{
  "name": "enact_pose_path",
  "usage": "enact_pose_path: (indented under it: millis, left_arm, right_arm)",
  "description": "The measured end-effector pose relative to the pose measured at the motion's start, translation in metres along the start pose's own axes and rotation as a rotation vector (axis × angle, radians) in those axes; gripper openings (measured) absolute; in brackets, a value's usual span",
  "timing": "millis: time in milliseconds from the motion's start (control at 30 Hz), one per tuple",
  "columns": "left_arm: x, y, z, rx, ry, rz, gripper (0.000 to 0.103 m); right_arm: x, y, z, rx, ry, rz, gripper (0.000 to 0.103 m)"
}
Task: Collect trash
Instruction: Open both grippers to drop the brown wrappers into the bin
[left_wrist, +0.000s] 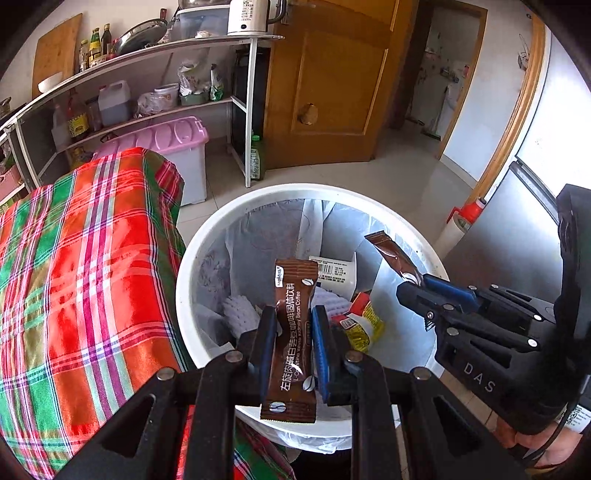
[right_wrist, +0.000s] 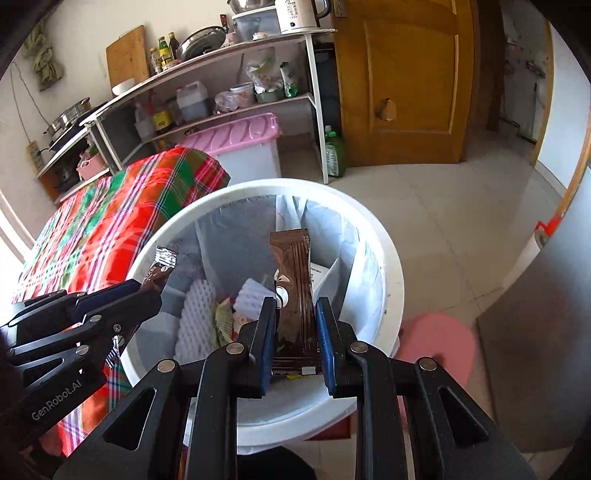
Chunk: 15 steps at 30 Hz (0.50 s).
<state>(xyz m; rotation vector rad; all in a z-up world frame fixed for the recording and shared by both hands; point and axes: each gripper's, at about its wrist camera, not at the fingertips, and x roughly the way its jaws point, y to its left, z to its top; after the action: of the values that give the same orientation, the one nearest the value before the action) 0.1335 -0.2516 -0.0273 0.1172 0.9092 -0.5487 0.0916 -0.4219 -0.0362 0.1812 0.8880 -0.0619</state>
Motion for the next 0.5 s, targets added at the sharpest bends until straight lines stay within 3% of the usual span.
enact_pose_path:
  millis: [100,133,167,200,267,500]
  left_arm:
    - [0.002,-0.002,-0.002,0.004,0.009,-0.008,0.033]
    - [0.002,-0.003,-0.004,0.006,0.005,-0.002,0.044]
    - [0.002,-0.002,-0.004,0.003,0.005,0.003,0.047]
    - [0.003,-0.001,-0.004,-0.004,0.005,0.004,0.047]
    - [0.004,0.001,-0.003,-0.008,0.008,0.019,0.048]
    - [-0.005,0.006,-0.009,-0.013,-0.027,0.057,0.059]
  right_arm:
    - [0.004,0.001,-0.001,-0.016,0.010,-0.017,0.023]
    - [0.005,0.001,-0.002,-0.017,0.011,-0.029,0.024]
    - [0.005,0.000,-0.003,-0.012,0.010,-0.042,0.025]
    - [0.004,-0.001,-0.004,-0.006,0.009,-0.044,0.027]
    - [0.003,-0.004,-0.004,0.008,0.000,-0.043,0.040]
    - [-0.006,-0.006,-0.008,0.033,-0.033,-0.038,0.042]
